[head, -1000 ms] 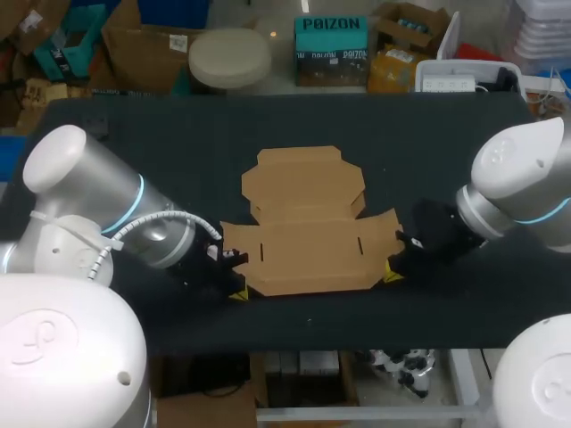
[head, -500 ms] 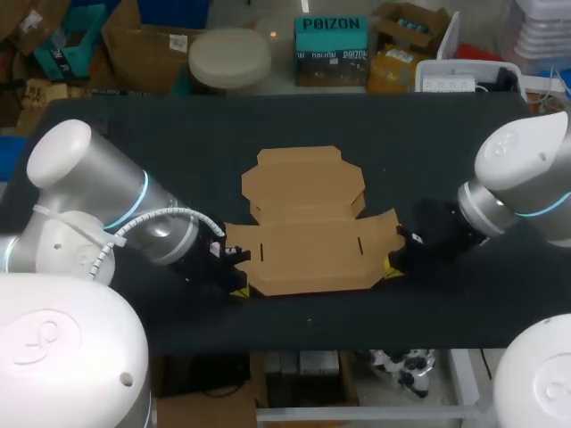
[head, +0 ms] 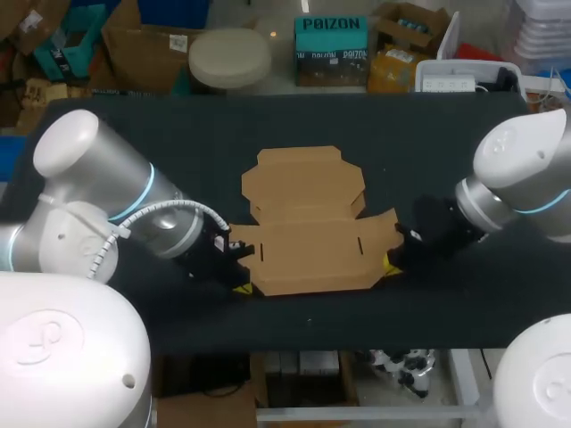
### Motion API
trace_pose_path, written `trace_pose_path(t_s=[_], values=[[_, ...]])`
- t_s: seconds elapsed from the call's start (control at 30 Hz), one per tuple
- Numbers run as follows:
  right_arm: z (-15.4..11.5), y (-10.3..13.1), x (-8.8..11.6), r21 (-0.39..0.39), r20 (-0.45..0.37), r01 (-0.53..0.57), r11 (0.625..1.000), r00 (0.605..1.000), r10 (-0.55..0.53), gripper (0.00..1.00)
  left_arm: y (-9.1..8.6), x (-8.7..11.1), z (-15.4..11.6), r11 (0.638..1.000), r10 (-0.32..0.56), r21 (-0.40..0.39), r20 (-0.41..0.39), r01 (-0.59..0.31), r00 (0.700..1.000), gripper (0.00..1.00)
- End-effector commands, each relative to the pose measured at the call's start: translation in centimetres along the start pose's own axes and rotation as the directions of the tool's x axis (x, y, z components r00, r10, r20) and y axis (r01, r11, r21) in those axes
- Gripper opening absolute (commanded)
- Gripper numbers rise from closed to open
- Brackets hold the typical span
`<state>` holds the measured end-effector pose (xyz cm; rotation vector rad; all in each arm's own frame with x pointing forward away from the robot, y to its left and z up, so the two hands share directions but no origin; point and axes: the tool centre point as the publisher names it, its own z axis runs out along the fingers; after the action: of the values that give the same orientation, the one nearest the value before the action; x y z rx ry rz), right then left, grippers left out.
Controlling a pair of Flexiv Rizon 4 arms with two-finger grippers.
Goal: Assemble the packaging by folding the flat box into shape, placing the metal phone stand inside, and closing the box properly
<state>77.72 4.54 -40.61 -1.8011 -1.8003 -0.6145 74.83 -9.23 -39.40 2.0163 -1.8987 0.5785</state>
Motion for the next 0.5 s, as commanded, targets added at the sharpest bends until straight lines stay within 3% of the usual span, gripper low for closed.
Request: trace_pose_path(t_s=[0.03, 0.5], values=[[-0.26, 0.08, 0.25, 0.003, 0.011, -0.006, 1.0, 1.0, 0.006, 0.0, -0.36, 0.64, 0.07, 1.0, -0.005, -0.005, 0.024, 0.005, 1.0, 0.0], [-0.09, -0.42, 1.16, 0.003, 0.037, 0.008, 1.0, 0.999, -0.008, 0.0, -0.08, 1.57, -0.09, 0.999, 0.038, 0.0, 0.045, -0.038, 0.998, 0.0]])
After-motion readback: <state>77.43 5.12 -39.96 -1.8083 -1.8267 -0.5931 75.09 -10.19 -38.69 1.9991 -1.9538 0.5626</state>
